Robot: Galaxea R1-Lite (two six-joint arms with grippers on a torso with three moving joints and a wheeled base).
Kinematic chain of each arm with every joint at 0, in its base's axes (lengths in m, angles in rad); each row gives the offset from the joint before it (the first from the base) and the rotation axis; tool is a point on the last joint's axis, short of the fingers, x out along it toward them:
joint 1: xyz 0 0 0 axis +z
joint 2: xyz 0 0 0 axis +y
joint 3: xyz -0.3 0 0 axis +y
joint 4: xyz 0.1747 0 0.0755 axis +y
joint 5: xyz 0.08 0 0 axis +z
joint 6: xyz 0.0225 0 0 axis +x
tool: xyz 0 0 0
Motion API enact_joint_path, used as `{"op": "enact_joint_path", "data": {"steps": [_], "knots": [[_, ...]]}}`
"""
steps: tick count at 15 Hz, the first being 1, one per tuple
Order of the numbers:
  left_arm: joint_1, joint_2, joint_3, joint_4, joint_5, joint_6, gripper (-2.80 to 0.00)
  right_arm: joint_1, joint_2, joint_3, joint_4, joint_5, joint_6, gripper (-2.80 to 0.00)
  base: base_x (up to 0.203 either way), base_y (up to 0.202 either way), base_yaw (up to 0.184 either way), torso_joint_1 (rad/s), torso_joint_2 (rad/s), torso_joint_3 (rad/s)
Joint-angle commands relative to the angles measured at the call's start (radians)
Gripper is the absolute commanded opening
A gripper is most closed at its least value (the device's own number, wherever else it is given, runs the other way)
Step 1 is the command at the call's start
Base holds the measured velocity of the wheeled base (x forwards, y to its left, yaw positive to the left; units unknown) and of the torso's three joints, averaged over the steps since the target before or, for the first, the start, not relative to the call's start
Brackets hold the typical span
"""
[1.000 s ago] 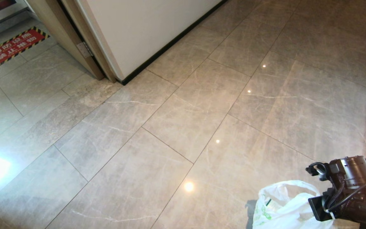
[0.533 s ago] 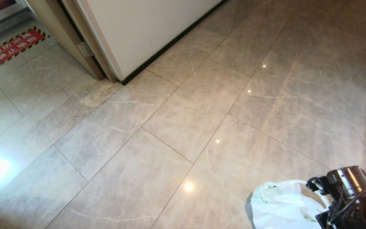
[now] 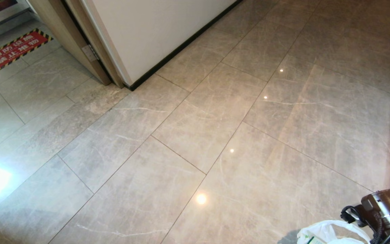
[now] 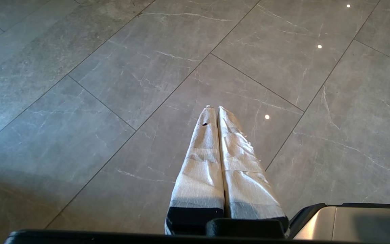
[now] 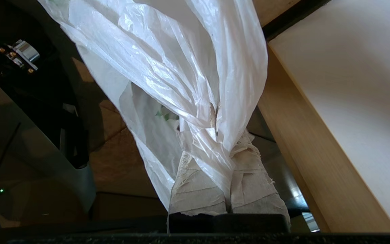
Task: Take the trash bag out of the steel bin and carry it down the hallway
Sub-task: Put the trash bag at the door
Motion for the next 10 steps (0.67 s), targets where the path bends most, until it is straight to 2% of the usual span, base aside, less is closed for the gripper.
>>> {"op": "enact_joint_path", "data": {"steps": [1, 4, 10], "knots": [[0.000, 0.000, 0.000, 0.000, 0.001, -0.001, -2.80, -0.002, -0.052, 0.020, 0.004, -0.004, -0.004, -2.80, 0.000, 0.000, 0.000, 0.000, 0.00, 0.000], [0.000, 0.000, 0.000, 0.000, 0.001, -0.001, -2.80, -0.004, -0.066, 0.037, 0.019, -0.043, -0.005, -2.80, 0.000, 0.000, 0.000, 0.000, 0.00, 0.000], [0.000, 0.000, 0.000, 0.000, 0.001, -0.001, -2.80, -0.075, -0.047, 0.039, 0.011, -0.072, -0.007, -2.80, 0.000, 0.000, 0.000, 0.000, 0.00, 0.000]]}}
